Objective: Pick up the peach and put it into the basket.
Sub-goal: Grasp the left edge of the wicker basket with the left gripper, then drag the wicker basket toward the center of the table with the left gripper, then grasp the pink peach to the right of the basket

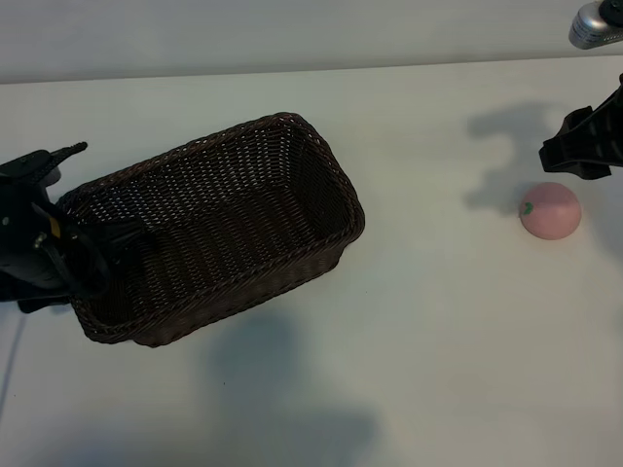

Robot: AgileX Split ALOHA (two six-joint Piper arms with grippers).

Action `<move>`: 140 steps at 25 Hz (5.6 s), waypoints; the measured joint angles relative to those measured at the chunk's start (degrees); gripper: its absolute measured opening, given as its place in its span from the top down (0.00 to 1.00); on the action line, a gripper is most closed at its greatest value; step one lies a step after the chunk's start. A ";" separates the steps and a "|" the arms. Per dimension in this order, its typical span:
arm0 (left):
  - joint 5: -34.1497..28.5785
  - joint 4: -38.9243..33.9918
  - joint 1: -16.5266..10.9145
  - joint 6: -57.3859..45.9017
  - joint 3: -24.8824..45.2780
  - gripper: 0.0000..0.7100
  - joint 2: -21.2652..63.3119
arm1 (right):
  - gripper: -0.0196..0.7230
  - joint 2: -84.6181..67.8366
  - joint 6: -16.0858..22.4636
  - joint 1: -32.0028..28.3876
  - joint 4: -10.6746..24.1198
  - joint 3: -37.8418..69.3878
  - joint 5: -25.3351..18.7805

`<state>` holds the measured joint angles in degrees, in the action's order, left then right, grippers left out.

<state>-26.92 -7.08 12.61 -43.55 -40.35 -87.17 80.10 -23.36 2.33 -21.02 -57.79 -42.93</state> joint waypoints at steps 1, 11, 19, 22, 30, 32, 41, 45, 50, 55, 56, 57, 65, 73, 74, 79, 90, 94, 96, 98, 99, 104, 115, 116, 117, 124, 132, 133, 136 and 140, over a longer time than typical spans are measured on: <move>0.51 1.69 -0.40 1.65 0.00 0.17 -0.33 | 0.24 0.00 0.00 0.00 0.00 0.00 0.00; 2.65 7.83 -1.53 8.53 0.18 0.17 -6.35 | 0.24 0.00 0.00 0.00 0.00 0.00 -0.06; 3.50 8.24 -1.58 8.70 0.18 0.25 -7.02 | 0.24 0.00 0.05 0.00 0.00 0.00 -0.06; 3.87 8.52 -1.64 8.31 0.18 0.37 -7.09 | 0.24 0.00 0.05 0.00 0.00 0.00 -0.06; 5.04 8.52 -1.64 8.54 0.18 0.38 -7.29 | 0.24 0.00 0.05 0.00 0.00 0.00 -0.06; 5.10 8.64 -1.64 8.54 0.18 0.38 -7.07 | 0.24 0.00 0.05 0.00 0.00 0.00 -0.06; 6.96 14.60 -1.64 12.20 0.24 0.38 -2.27 | 0.24 0.00 0.05 0.00 0.00 0.00 -0.06; 7.73 22.23 -1.64 18.77 0.29 0.41 -1.07 | 0.24 0.00 0.05 0.00 0.00 0.00 -0.06; 9.20 35.57 -1.64 30.40 0.41 0.41 0.16 | 0.24 0.00 0.05 0.00 0.00 0.00 -0.06; 9.94 45.43 -1.64 40.66 0.03 0.41 1.20 | 0.24 0.00 0.05 0.00 0.00 0.00 -0.08; 10.00 46.89 -1.64 41.83 -0.23 0.41 1.25 | 0.24 0.00 0.05 0.00 0.00 0.00 -0.08; 10.07 48.76 -1.64 43.24 -0.49 0.41 1.25 | 0.24 0.00 0.05 0.00 0.00 0.00 -0.13; 10.34 57.81 -1.64 51.16 -5.37 0.41 1.13 | 0.24 0.00 0.10 0.00 0.00 0.00 -0.13; 10.56 58.56 -1.64 51.35 -13.09 0.41 -6.01 | 0.24 0.00 0.26 0.00 0.00 0.00 -0.18; 10.56 58.56 -1.64 51.35 -13.88 0.41 -7.37 | 0.24 0.00 0.27 0.00 0.00 0.00 -0.18; 10.61 59.93 -1.64 51.59 -17.99 0.41 -13.01 | 0.24 0.00 0.27 0.00 0.00 0.00 -0.23; 14.37 65.12 0.92 51.60 -20.35 0.41 -21.03 | 0.24 0.00 0.27 0.00 -0.06 0.00 -0.23; 14.49 66.25 1.19 51.85 -20.35 0.41 -23.06 | 0.24 0.00 0.27 0.00 -0.16 0.00 -0.23; 14.54 66.31 1.19 52.22 -20.35 0.41 -23.86 | 0.24 0.00 0.27 0.00 -0.16 0.00 -0.23; 14.54 66.73 1.19 52.22 -20.48 0.41 -24.18 | 0.24 0.00 0.27 0.00 -0.16 0.00 -0.23; 14.54 66.73 1.24 52.22 -20.48 0.41 -24.18 | 0.24 0.00 0.27 0.00 -0.16 0.00 -0.23; 14.54 66.73 1.24 52.69 -20.59 0.41 -24.20 | 0.24 0.00 0.27 0.00 -0.16 0.00 -0.23; 14.10 67.29 1.24 54.08 -20.87 0.15 -23.84 | 0.24 0.00 0.27 0.00 -0.16 0.00 -0.23; 14.10 67.35 1.24 54.66 -20.87 0.08 -23.54 | 0.24 0.00 0.27 0.00 -0.16 0.00 -0.23; 14.10 67.35 1.24 55.14 -20.87 0.04 -23.13 | 0.24 0.00 0.27 0.00 -0.16 0.00 -0.23; 13.22 65.58 1.24 57.97 -20.87 0.02 -18.73 | 0.24 0.00 0.27 0.00 -0.16 0.00 -0.23; 7.35 56.68 1.24 57.24 -20.87 0.04 -13.79 | 0.24 0.00 0.27 0.00 -0.16 0.00 -0.40; 6.67 55.39 1.24 56.77 -20.87 0.05 -12.98 | 0.24 0.00 0.27 0.00 -0.16 0.00 -0.40; 4.90 51.14 1.24 54.70 -20.87 0.05 -9.71 | 0.24 0.00 0.27 0.00 -0.16 0.00 -0.40; 2.14 43.02 1.24 50.02 -21.66 0.07 -6.10 | 0.24 0.00 0.27 0.00 -0.16 0.00 -0.46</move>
<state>-24.78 35.94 13.85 6.47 -62.01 -93.28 80.10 -23.09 2.33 -21.19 -57.79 -43.39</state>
